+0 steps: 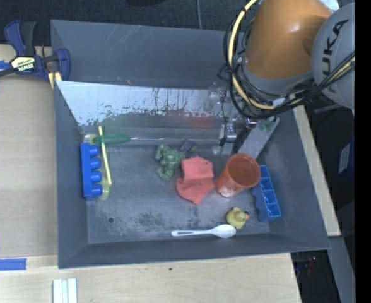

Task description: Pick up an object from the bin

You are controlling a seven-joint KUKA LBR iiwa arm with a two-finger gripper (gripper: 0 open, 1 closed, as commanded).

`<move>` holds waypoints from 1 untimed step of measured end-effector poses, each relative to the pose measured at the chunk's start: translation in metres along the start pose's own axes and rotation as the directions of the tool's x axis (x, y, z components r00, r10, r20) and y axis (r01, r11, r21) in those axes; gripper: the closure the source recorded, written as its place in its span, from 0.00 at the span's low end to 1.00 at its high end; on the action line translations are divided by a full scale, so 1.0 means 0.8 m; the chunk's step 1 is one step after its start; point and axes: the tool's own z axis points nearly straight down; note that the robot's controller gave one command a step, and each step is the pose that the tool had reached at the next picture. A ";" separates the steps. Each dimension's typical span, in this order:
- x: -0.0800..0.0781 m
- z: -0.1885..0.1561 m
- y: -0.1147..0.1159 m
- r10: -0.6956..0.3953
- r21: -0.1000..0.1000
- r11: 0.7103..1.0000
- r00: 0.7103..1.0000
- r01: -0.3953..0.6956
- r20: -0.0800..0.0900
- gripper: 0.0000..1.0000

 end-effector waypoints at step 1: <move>-0.001 -0.006 0.000 0.000 0.000 1.000 1.000 0.000 0.008 0.00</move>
Offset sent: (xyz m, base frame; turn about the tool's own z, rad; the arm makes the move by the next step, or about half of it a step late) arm -0.0177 0.0367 -0.0900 -0.1781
